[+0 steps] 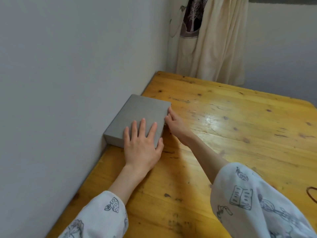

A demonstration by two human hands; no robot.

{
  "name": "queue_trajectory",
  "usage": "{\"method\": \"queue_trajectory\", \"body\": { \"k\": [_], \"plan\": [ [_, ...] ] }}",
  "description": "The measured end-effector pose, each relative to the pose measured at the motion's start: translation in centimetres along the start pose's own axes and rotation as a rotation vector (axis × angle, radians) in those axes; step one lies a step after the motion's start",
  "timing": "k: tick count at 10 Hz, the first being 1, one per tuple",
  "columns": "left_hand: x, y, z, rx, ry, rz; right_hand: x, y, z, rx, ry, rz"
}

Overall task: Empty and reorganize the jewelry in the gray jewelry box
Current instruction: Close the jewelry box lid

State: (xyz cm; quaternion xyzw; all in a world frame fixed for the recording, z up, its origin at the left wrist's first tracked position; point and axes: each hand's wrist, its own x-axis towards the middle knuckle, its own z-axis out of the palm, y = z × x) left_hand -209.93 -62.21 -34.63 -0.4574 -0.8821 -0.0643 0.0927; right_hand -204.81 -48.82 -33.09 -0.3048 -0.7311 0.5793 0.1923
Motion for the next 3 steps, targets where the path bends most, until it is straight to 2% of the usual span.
{"method": "queue_trajectory", "body": {
  "k": [2, 3],
  "plan": [
    [0.0, 0.4, -1.7, -0.03, -0.161, -0.024, -7.4, 2.6, -2.9, -0.442, 0.093, -0.039],
    [-1.8, 1.9, -2.1, -0.06, -0.128, 0.025, -11.9, 4.9, -5.6, -0.666, 0.2, -0.058]
  ]
}}
